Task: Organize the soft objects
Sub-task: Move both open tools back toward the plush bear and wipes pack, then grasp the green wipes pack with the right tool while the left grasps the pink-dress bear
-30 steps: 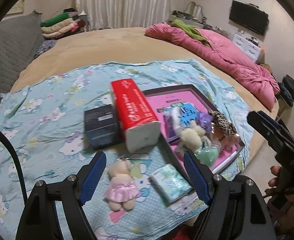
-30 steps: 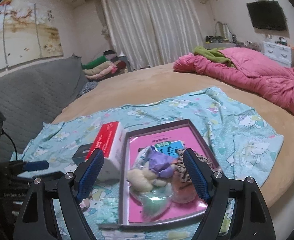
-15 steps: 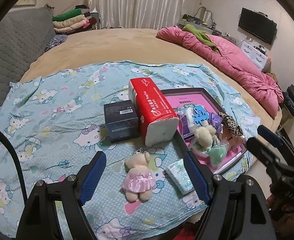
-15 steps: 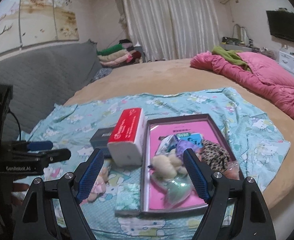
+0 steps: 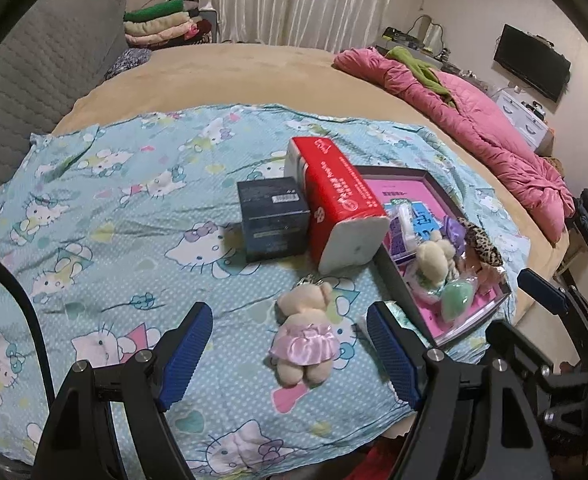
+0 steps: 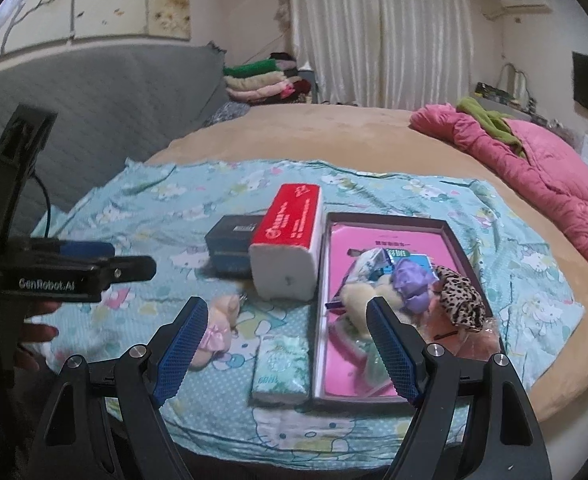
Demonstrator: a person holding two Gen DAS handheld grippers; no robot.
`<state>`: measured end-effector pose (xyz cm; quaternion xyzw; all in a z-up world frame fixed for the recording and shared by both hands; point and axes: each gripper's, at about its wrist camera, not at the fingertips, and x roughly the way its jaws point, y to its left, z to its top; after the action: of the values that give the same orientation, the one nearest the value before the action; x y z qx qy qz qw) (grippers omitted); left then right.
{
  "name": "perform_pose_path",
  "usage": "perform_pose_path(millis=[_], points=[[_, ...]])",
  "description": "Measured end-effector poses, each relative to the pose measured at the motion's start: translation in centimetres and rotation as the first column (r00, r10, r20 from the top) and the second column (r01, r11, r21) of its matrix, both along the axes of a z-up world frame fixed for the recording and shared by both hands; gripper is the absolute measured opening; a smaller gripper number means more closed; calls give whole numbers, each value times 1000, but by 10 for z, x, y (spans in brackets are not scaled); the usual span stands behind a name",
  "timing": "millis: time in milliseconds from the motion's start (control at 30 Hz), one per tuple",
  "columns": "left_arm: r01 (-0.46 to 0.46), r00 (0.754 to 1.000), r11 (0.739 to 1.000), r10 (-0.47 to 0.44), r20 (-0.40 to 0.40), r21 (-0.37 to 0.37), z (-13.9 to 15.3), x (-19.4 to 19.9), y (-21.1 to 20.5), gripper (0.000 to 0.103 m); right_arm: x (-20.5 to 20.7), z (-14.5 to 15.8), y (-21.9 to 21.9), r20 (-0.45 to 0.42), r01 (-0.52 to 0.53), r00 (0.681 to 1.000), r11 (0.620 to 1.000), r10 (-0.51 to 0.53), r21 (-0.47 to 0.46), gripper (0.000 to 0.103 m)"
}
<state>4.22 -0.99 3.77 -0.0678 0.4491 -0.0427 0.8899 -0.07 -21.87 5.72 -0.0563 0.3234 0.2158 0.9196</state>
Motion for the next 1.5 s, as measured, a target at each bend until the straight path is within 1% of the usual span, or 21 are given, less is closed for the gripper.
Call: perform_pose_path(millis=[133,367,567,700,867,1000,1200,1400,1433,1500], points=[[-7,1000,1000,7,-28,2,-13,1,4,79,-3,-11,14,-12,-38,999,998,38,-55,83],[-16,997,1000,16,-82,-2,-36,6,7,79,-2,-33,31,-50,-79,996,987,73,-137,83],[-13,993,1000,12,-113,-6,-51,8,6,79,5,-51,38,-97,-82,993,979,64,-186,83],[-11,991,1000,10,-135,-8,-61,10,6,79,15,-65,42,-145,-76,989,971,43,-227,83],[-5,988,1000,2,-155,-15,-72,13,5,79,26,-80,47,-200,-89,979,963,37,-256,82],[3,985,1000,-6,-170,-16,-80,14,2,79,33,-92,55,-227,-99,974,948,30,-302,83],[14,984,1000,-18,-179,-26,-88,19,-1,79,38,-106,65,-231,-119,972,922,34,-367,82],[32,981,999,-37,-193,-29,-96,26,-8,79,41,-118,79,-206,-143,977,887,56,-439,78],[35,980,999,-40,-196,-29,-98,27,-9,79,43,-121,81,-207,-146,977,883,57,-446,73],[38,979,999,-45,-201,-34,-101,30,-11,79,47,-128,82,-219,-149,974,877,52,-457,67]])
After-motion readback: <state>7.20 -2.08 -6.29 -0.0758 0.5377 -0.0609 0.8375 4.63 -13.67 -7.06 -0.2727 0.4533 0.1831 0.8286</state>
